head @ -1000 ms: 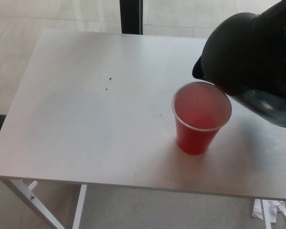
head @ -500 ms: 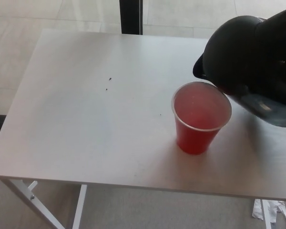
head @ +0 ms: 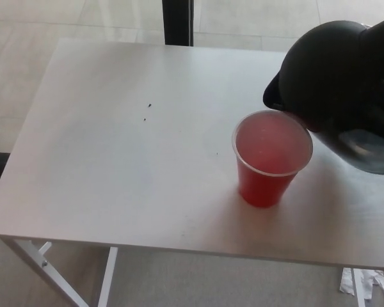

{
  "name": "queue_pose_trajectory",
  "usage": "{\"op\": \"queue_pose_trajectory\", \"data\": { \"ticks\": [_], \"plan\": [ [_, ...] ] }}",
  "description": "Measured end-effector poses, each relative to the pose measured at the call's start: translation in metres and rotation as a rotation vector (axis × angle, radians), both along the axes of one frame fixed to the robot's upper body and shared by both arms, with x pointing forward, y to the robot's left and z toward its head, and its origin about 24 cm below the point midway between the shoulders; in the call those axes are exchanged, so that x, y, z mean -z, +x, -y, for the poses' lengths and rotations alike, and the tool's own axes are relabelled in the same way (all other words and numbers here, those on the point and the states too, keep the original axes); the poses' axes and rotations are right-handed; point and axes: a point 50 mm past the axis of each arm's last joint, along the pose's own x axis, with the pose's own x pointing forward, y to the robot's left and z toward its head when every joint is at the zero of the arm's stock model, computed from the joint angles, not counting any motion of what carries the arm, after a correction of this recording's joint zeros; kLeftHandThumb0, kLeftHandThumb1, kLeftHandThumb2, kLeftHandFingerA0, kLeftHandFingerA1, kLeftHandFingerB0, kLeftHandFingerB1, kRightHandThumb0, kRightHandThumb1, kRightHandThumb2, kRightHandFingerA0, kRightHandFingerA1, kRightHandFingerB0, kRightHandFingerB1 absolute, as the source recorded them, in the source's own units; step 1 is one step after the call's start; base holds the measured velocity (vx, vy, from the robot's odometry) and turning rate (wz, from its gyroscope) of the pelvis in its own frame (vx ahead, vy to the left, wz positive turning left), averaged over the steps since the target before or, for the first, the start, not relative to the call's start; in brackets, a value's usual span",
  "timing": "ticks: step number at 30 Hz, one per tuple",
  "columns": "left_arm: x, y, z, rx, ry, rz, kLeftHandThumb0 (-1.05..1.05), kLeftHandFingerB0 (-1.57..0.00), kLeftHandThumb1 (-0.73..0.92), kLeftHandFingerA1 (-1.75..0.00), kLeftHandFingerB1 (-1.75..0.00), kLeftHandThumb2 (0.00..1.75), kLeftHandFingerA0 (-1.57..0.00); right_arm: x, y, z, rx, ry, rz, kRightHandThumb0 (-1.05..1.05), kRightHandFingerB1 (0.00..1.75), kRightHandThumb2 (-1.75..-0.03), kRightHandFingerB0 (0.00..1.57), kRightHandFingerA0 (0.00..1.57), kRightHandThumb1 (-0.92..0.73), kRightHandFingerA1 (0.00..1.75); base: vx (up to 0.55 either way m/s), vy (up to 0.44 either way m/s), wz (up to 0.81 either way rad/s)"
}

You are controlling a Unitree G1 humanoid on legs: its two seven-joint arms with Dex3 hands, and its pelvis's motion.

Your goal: The robot uses its right hand to lift up a kettle kept on the middle of the desk by its handle and tilt it into a glass kept next to it to pour out water

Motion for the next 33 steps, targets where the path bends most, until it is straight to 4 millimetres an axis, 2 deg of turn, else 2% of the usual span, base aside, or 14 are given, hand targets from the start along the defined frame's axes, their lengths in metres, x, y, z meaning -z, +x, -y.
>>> {"op": "queue_pose_trajectory", "data": {
  "ticks": [8,10,11,13,14,15,16,18,19,27,28,29,30,33],
  "plan": [
    [0.001,-0.001,0.000,-0.004,-0.007,-0.003,-1.05,-0.66,0.61,-0.76,-0.84,0.77,-0.80,0.000,0.000,0.002,-0.013,-0.005,0.007,-0.21,1.52,-1.14,0.80,0.89,-0.48,1.75,0.00,0.000,0.00],
    [0.002,-0.001,0.000,-0.006,-0.009,-0.004,-1.05,-0.65,0.62,-0.76,-0.84,0.78,-0.78,0.001,0.000,0.003,-0.013,-0.004,0.005,-0.29,1.25,-1.14,1.01,1.19,-0.47,1.37,0.00,0.000,0.00],
    [0.002,-0.001,0.000,-0.006,-0.008,-0.004,-1.05,-0.67,0.61,-0.76,-0.84,0.78,-0.79,0.002,0.001,0.004,-0.014,-0.003,0.007,-0.20,1.56,-1.20,0.82,0.93,-0.47,1.75,0.00,0.000,0.00],
    [0.001,-0.001,0.000,-0.005,-0.006,-0.002,-1.05,-0.67,0.61,-0.76,-0.83,0.78,-0.79,0.002,0.001,0.005,-0.016,-0.004,0.004,-0.28,1.28,-1.15,1.03,1.20,-0.48,1.39,0.00,0.000,0.00],
    [0.001,-0.001,0.000,-0.005,-0.006,-0.002,-1.05,-0.68,0.61,-0.76,-0.83,0.78,-0.81,0.003,0.001,0.005,-0.017,-0.005,0.003,-0.20,1.61,-1.17,0.78,0.92,-0.48,1.75,0.00,0.000,0.00],
    [0.001,-0.001,0.000,-0.006,-0.006,-0.002,-1.05,-0.69,0.42,-0.71,-0.83,1.11,-0.85,0.003,0.001,0.005,-0.019,-0.006,0.003,-0.17,1.58,-1.17,0.81,0.92,-0.48,1.75,0.00,0.000,0.00],
    [0.002,-0.002,0.000,-0.007,-0.008,-0.003,-1.05,-0.66,0.60,-0.75,-0.84,0.78,-0.83,0.003,0.001,0.005,-0.021,-0.008,0.004,-0.17,1.57,-1.15,0.80,0.90,-0.49,1.75,0.00,0.000,0.00],
    [0.002,-0.002,0.000,-0.007,-0.009,-0.004,-1.05,-0.66,0.60,-0.75,-0.84,0.78,-0.83,0.002,0.001,0.004,-0.023,-0.011,0.007,-0.17,1.57,-1.15,0.80,0.90,-0.49,1.75,0.00,0.000,0.00],
    [0.002,-0.002,0.000,-0.007,-0.009,-0.004,-1.05,-0.67,0.41,-0.73,-0.85,1.10,-0.82,0.002,0.000,0.004,-0.025,-0.013,0.009,-0.18,1.57,-1.09,0.77,0.88,-0.50,1.75,0.00,0.000,0.00],
    [0.001,-0.001,-0.001,-0.007,-0.006,-0.002,-1.05,-0.70,0.42,-0.75,-0.85,1.11,-0.86,0.000,0.000,0.001,-0.043,-0.028,0.017,-0.21,1.61,-1.09,0.75,0.90,-0.51,1.75,0.00,0.000,0.00],
    [0.001,-0.001,-0.001,-0.007,-0.006,-0.002,-1.05,-0.68,0.42,-0.76,-0.85,1.11,-0.85,-0.001,0.000,0.000,-0.045,-0.029,0.018,-0.21,1.57,-1.11,0.78,0.91,-0.51,1.75,0.00,0.000,0.00],
    [0.001,-0.001,-0.001,-0.008,-0.006,-0.002,-1.05,-0.64,0.43,-0.75,-0.86,1.12,-0.86,-0.001,0.000,-0.001,-0.047,-0.030,0.020,-0.26,1.15,-1.07,0.97,1.23,-0.49,1.37,0.00,0.000,0.00],
    [0.000,-0.001,-0.001,-0.008,-0.005,-0.001,-1.05,-0.64,0.43,-0.75,-0.86,1.12,-0.87,-0.002,0.001,-0.002,-0.051,-0.032,0.022,-0.16,1.22,-1.01,0.89,0.96,-0.54,1.72,0.00,0.000,0.00],
    [-0.001,-0.001,-0.001,-0.005,0.000,-0.001,-1.05,-0.64,0.43,-0.75,-0.86,1.12,-0.87,-0.009,0.004,-0.009,-0.075,-0.043,0.040,-0.19,1.21,-0.97,0.97,1.10,-0.50,1.62,0.00,0.000,0.00]
  ]
}}
